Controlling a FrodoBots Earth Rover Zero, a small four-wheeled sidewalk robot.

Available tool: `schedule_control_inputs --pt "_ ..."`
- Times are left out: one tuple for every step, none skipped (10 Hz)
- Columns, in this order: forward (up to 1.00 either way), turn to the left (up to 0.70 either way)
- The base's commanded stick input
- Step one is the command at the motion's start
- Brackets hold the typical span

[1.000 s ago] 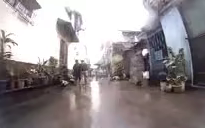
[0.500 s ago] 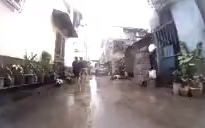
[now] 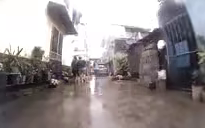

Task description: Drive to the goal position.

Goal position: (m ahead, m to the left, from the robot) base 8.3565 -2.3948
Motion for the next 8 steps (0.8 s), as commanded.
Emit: schedule_control_inputs --pt "0.99 0.0" --pt "0.99 0.0" --pt "0.99 0.0" --pt "0.99 0.0" --pt "0.99 0.0" --pt "0.99 0.0" --pt "0.99 0.0" --pt "0.99 0.0"
